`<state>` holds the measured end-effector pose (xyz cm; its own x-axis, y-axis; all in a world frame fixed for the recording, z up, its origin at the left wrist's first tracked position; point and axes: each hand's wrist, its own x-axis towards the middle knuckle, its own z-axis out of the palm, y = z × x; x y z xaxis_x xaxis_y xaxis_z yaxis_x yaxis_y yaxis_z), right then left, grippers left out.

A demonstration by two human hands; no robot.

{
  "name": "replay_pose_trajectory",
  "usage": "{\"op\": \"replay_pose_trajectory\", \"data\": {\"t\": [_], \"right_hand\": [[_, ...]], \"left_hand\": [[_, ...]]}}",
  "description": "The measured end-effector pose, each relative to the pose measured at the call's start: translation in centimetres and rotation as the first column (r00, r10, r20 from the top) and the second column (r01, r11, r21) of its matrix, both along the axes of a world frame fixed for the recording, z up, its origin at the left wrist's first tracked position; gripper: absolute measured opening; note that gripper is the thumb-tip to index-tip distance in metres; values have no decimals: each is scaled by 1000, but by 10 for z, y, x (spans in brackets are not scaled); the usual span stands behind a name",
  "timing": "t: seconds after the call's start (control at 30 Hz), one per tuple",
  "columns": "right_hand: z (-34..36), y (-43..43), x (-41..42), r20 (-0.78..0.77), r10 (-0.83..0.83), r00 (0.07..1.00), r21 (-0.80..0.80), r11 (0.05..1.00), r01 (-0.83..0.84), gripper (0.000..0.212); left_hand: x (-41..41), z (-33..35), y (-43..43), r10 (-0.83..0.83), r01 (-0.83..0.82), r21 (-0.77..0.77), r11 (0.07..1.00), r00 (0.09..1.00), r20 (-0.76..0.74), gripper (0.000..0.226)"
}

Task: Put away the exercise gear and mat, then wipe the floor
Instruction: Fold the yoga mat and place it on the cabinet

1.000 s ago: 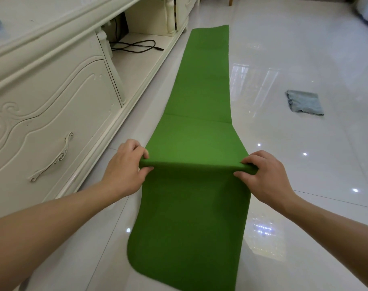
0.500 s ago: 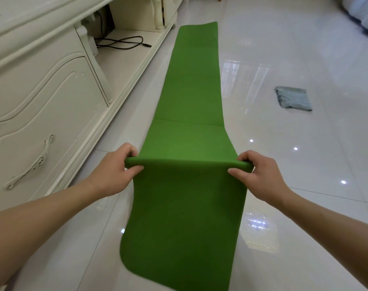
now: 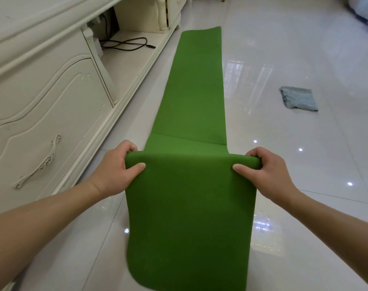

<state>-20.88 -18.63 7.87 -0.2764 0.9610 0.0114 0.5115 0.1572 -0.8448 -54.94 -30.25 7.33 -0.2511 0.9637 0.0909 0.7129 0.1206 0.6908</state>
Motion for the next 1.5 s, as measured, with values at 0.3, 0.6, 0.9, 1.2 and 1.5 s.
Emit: {"op": "replay_pose_trajectory", "data": {"t": [0.3,0.6,0.9,1.2,1.5], "right_hand": [[-13,-8,1,-178,23,984,-158,986,-52,44],[-36,-2,-2,-33,38,999,-149,988,-42,37],[-44,11,-14,-26,1,1000,-150,989,-5,31],[-47,5,-14,-61,46,997,-228,972,-59,54],[-47,1,-4,-88,105,991,-252,960,-124,70]], "left_hand": [[-2,-7,2,75,-78,-36,996,995,-61,22],[5,-17,7,215,-209,-55,976,959,186,41],[-1,-45,1,200,-139,-186,973,907,371,82],[-6,-65,9,255,-191,-205,960,899,357,71],[-3,-51,16,237,-202,-132,970,899,369,67]]}}
